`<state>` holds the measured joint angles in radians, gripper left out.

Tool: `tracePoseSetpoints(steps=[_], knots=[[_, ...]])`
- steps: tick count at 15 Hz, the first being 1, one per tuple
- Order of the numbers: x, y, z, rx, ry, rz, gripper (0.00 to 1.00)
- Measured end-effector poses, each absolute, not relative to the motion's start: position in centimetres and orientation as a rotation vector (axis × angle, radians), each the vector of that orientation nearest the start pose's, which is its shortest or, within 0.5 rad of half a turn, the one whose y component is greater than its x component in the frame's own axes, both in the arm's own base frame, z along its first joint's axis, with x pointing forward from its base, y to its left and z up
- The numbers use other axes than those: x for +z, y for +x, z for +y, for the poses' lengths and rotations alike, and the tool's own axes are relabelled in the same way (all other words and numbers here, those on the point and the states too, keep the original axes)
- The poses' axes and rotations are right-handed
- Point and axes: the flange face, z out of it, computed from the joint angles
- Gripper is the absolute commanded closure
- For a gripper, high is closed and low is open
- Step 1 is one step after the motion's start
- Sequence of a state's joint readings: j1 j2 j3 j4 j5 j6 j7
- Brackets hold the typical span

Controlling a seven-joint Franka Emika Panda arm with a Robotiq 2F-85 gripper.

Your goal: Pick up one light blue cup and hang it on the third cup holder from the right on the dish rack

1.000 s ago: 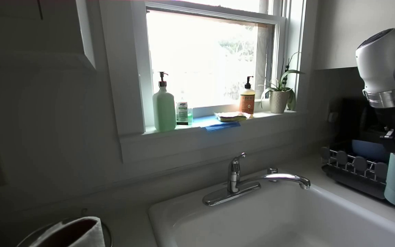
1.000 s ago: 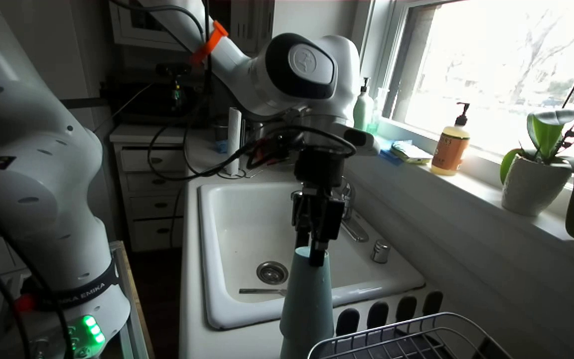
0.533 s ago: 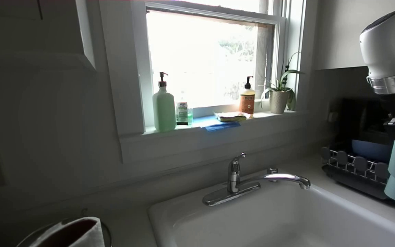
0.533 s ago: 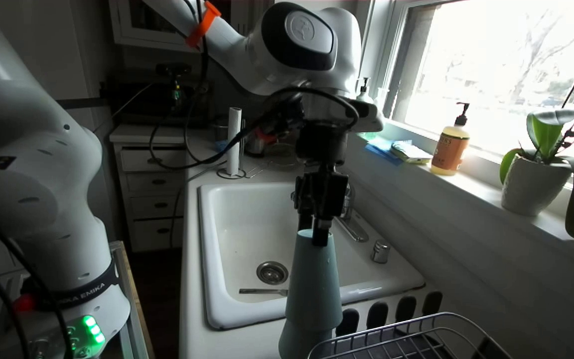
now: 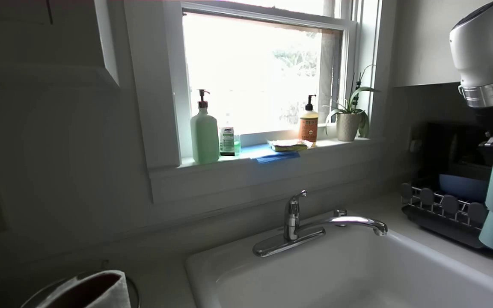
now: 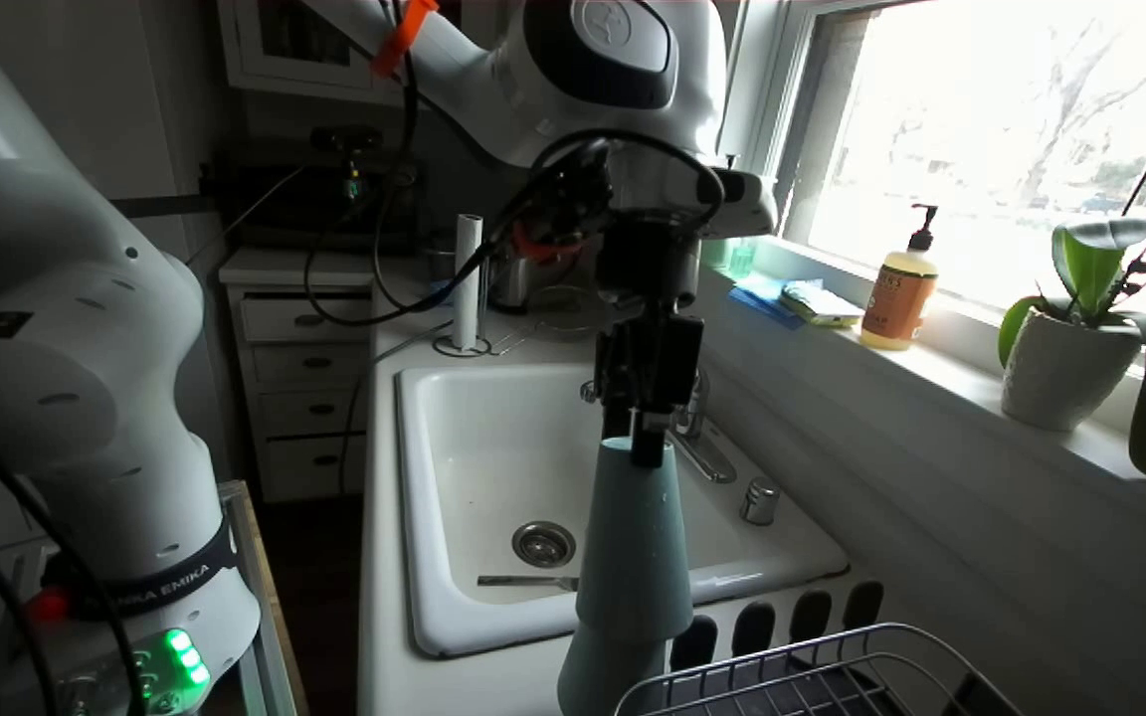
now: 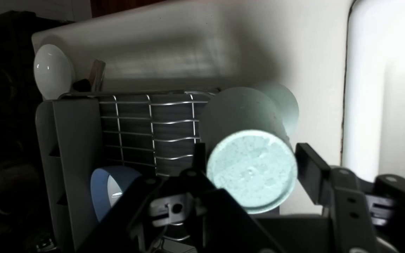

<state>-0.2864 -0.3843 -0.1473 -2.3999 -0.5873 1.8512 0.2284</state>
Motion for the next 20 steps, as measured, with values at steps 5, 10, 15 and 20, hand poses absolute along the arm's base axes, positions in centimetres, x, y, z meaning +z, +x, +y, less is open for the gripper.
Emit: tracePoseSetpoints(steps=[5,10,15,20], knots=[[44.3,36.2,-21.6,0.426,-3.513,0.736,0.61],[42.5,36.8,-21.5,0.5,-3.508,0.701,0.61],[43.9,36.8,-21.2,0.458,-3.518,0.707,0.61],[46.3,36.2,-20.7,0.365,-3.532,0.729,0.61]])
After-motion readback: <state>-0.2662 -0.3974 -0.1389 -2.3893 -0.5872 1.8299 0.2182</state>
